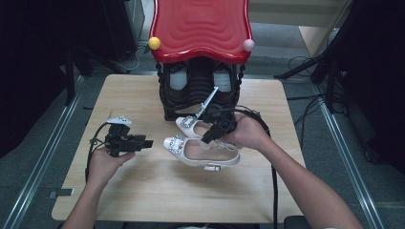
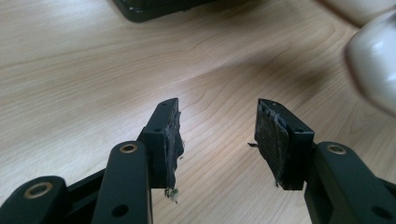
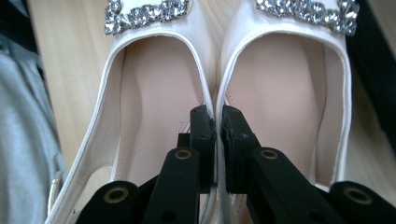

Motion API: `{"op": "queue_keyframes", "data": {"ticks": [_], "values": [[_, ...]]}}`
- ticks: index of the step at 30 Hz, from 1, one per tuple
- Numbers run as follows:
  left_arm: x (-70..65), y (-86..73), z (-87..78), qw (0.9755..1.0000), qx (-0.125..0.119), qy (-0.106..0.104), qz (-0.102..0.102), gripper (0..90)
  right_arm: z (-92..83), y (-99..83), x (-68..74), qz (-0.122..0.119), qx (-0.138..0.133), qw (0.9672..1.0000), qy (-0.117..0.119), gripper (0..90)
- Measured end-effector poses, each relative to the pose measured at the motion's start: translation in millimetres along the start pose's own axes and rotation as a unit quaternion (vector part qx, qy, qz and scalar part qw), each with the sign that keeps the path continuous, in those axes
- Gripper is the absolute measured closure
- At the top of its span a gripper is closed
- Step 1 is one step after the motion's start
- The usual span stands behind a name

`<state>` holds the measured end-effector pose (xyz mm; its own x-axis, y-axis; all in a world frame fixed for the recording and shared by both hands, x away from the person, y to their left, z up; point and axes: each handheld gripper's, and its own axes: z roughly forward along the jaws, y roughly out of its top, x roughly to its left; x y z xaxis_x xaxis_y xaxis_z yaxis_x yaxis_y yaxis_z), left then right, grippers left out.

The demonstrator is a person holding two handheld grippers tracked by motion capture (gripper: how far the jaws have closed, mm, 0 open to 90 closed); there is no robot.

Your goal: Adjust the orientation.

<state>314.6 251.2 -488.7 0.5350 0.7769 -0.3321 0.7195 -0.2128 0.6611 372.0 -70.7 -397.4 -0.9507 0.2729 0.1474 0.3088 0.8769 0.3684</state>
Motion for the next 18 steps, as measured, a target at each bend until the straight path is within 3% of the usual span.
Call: {"op": "queue_keyframes", "data": {"ticks": [4,9,15,18], "values": [[2.9,-5.5,-6.2,1.0000,0.000,0.005,-0.006,51.0,-14.3,6.1,0.1,-0.032,-0.005,0.9992,0.021,85.7],[5.0,-11.2,-12.1,0.9998,-0.003,0.013,-0.012,51.1,-36.5,11.9,2.1,-0.048,-0.029,0.9979,0.032,85.7],[5.8,-14.7,-15.5,0.9997,-0.006,0.016,-0.017,51.1,-72.3,22.3,4.4,-0.043,-0.076,0.9954,0.039,85.7],[6.6,-15.2,-16.0,0.9997,-0.007,0.017,-0.018,51.2,-88.4,25.2,5.9,-0.036,-0.109,0.9925,0.042,85.7]]}}
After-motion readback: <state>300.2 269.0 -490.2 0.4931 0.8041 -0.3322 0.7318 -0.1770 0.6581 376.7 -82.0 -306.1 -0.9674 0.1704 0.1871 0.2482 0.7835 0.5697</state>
